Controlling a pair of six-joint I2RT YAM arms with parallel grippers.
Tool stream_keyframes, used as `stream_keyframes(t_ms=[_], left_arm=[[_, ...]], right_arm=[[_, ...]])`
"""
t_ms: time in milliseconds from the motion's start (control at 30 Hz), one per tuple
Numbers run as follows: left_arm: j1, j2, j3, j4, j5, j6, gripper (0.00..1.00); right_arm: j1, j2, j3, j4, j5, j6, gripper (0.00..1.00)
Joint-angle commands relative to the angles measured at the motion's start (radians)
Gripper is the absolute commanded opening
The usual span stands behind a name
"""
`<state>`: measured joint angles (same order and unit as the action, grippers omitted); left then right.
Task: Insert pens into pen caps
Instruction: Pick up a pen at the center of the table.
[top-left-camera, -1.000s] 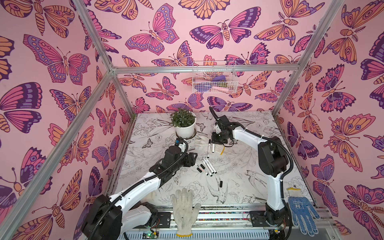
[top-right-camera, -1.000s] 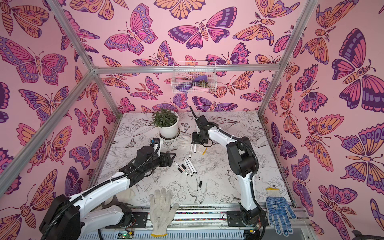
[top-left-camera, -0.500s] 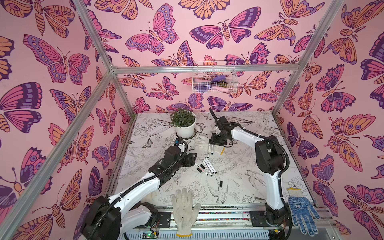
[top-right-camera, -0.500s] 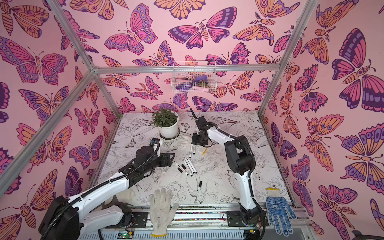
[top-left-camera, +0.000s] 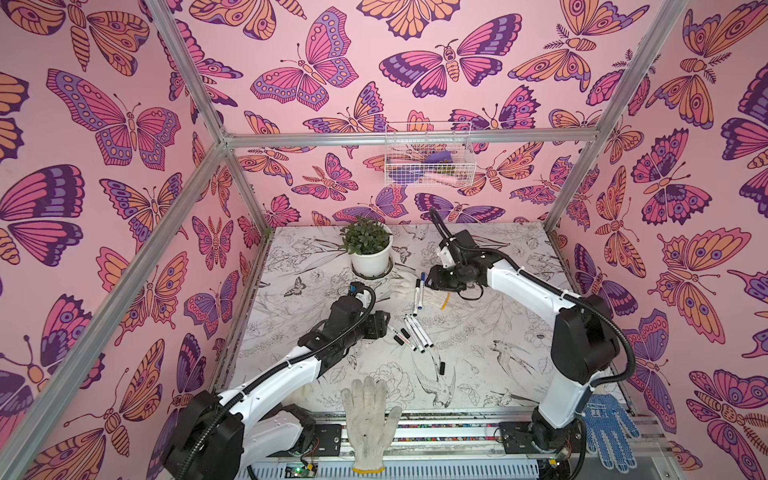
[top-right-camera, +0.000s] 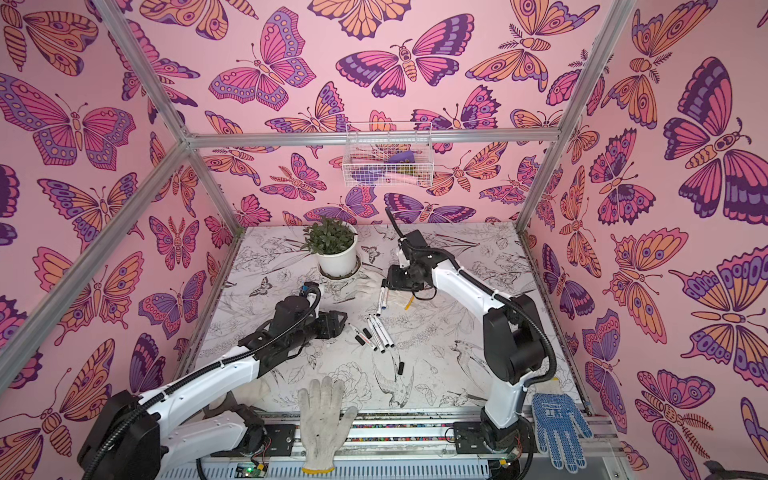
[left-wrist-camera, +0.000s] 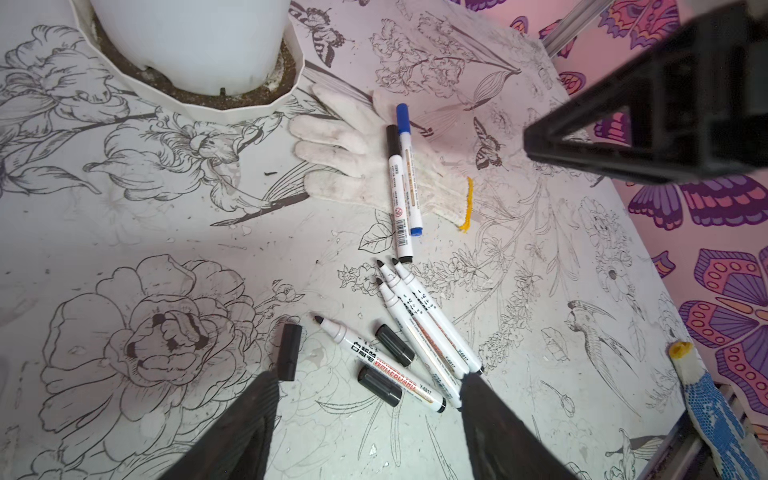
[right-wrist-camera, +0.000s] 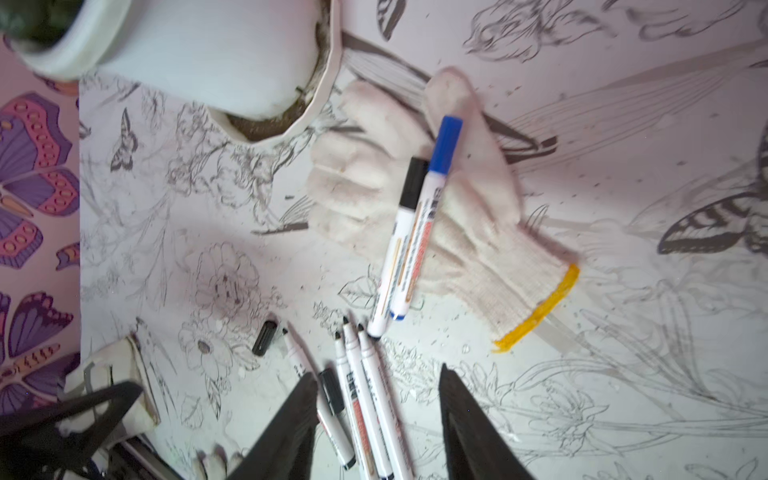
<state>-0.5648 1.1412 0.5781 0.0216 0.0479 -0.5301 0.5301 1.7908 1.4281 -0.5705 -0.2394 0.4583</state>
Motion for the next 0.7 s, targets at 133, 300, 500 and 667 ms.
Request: stream_keyframes(t_ms=[133, 300, 500, 667], left_arm=[[0.013, 0.073, 0.008, -0.017, -0.064, -0.071, 0.70], [0.013, 0.064, 0.013, -0.017, -0.065, -0.071, 0.70], [0.013, 0.038, -0.004, -0.018, -0.076, -0.076, 0.71], [0.014, 0.022, -0.011, -0.018, -0.077, -0.076, 0.71]], right_arm=[[0.159, 0.065, -0.071, -0.116, 0.052, -0.143, 0.45], [0.165, 0.107, -0.059, -0.100, 0.113, -0.126, 0.42], [0.166, 0.167, -0.028, -0.110, 0.140, -0.141, 0.35], [0.166, 0.197, -0.018, -0.106, 0.143, -0.147, 0.35]])
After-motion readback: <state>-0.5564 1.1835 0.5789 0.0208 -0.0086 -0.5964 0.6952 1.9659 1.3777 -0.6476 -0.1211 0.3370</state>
